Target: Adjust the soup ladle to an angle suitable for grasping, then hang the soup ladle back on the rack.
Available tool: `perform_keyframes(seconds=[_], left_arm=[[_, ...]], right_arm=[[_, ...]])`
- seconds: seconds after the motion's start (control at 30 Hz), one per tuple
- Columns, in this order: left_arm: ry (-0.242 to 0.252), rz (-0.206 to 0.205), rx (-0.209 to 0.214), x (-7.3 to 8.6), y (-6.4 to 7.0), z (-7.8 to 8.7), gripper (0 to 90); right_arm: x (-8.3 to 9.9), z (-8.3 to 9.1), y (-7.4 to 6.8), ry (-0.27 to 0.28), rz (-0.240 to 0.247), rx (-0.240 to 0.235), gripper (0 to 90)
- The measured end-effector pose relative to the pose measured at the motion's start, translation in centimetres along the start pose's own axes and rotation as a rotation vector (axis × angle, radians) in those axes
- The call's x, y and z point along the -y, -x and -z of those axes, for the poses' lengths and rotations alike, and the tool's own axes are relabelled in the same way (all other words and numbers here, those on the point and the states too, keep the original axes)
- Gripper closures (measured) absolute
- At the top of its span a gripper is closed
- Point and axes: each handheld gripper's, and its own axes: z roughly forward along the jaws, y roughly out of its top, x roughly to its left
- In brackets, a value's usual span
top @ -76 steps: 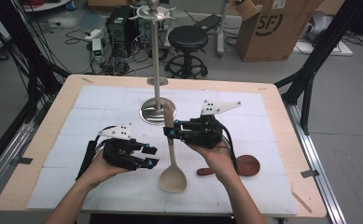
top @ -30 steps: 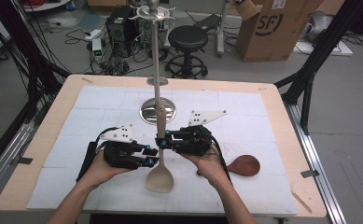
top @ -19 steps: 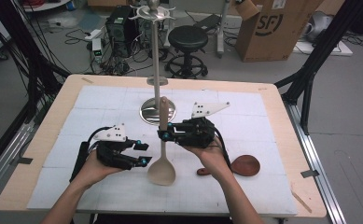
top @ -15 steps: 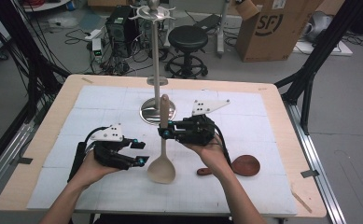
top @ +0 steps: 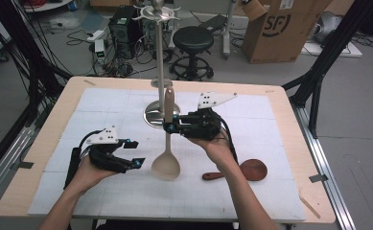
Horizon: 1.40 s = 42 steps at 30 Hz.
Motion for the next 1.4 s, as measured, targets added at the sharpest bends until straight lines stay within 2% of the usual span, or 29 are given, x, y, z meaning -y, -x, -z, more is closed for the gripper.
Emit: perform_keyframes(seconds=[0.3, 0.43, 0.63, 1.03, 1.4], left_arm=[[0.010, 0.033, -0.049, 0.5, -0.8, 0.8, 28.9], [0.009, 0.021, -0.058, 0.5, -0.7, 0.9, 28.0], [0.013, 0.026, -0.054, 0.5, -0.7, 0.9, 27.3], [0.013, 0.036, -0.050, 0.5, -0.5, 0.9, 24.9], [0.025, 0.044, -0.067, 0.5, -0.9, 1.2, 22.8]], right_arm=[[-1.0, -0.9, 0.9, -0.022, 0.005, -0.003, 76.1], [-1.8, -1.2, 1.1, -0.019, 0.014, -0.006, 76.1], [-2.9, -1.7, 1.2, -0.029, 0.035, -0.017, 76.1], [-4.4, -2.1, 2.2, -0.029, 0.045, -0.021, 76.1], [-6.4, -3.0, 3.2, -0.037, 0.072, -0.036, 76.2]])
